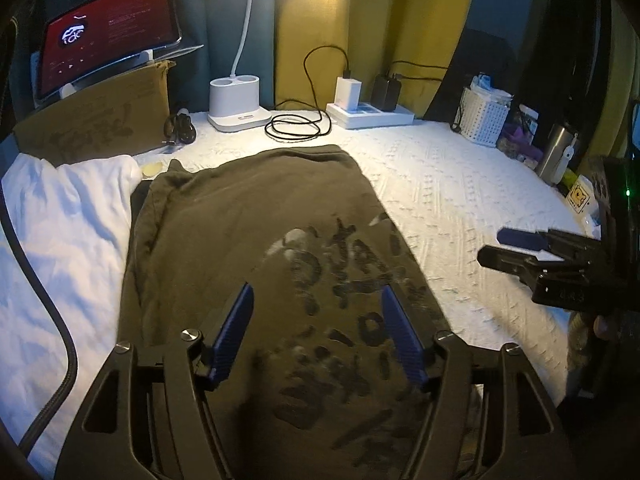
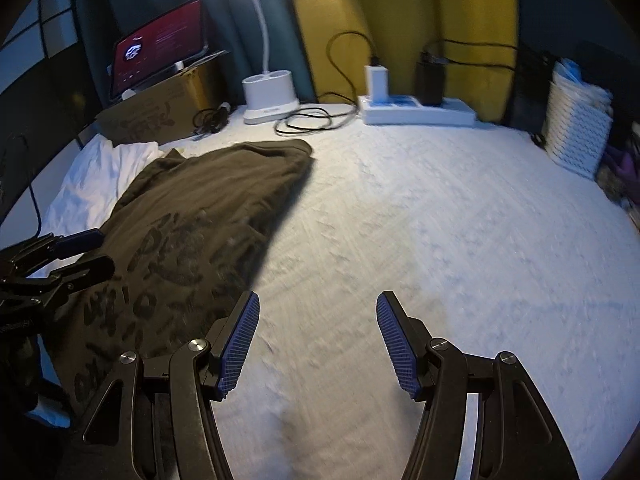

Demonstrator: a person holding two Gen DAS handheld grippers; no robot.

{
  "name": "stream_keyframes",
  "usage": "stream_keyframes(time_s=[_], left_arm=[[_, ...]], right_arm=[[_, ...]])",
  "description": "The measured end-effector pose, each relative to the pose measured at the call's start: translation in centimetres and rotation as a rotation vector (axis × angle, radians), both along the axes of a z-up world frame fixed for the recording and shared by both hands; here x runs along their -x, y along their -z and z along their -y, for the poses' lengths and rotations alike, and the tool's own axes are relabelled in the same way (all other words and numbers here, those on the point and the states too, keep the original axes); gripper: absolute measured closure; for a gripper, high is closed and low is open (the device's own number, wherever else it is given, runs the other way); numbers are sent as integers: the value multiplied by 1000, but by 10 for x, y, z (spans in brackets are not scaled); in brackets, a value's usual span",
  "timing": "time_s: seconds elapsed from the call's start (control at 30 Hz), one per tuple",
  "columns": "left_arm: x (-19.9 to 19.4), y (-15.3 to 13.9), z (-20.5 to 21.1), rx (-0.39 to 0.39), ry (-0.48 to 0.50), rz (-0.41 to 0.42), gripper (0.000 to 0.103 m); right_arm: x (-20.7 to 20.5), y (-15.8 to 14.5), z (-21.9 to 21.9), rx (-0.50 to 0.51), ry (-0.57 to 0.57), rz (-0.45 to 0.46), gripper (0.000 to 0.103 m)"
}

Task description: Fold small clothes

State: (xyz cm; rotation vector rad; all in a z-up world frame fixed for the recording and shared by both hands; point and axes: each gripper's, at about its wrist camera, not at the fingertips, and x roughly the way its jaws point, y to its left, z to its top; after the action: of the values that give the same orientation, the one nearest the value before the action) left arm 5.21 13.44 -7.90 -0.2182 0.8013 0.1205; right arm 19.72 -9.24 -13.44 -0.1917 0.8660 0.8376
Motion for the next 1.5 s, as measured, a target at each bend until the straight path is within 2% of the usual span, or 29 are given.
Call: stream_keyframes(time_s=[0.03,0.1,0.13,0.17,0.33,0.43,0.6,0.7,1.0,1.17,1.27,1.5], left_arm=[[0,-1,4,2,5,4,36],[-1,-2,12,5,35,0,30],[-3,-4,18,-1,53,-2,21],[-3,-6,21,-5,61,3,17],[-7,-22,47,3,133,41,16],[-8,-30,61,2,165,54,16],[-5,-46,81,-12,182,83,16],[-3,-57,91,-21,167,100,16],[16,-96,107,-104,85,230,16],[26,-116,104,-110,51,292,16],[33,-125,103,-156,3,315,16],[54,-149,95,-156,-34,394,13]], right_arm=[[1,1,8,-2,13,-7,40],[2,1,22,0,36,-12,40],[3,0,28,-1,44,-11,40],[4,-1,33,-3,53,-9,40],[11,-12,69,-14,112,19,39],[14,-20,91,-37,150,31,29],[19,-39,116,-42,204,83,28],[22,-54,130,-56,230,122,28],[47,-99,155,-93,268,270,28],[68,-126,167,-120,297,367,27],[77,-138,170,-128,309,390,18],[101,-166,176,-175,295,456,17]])
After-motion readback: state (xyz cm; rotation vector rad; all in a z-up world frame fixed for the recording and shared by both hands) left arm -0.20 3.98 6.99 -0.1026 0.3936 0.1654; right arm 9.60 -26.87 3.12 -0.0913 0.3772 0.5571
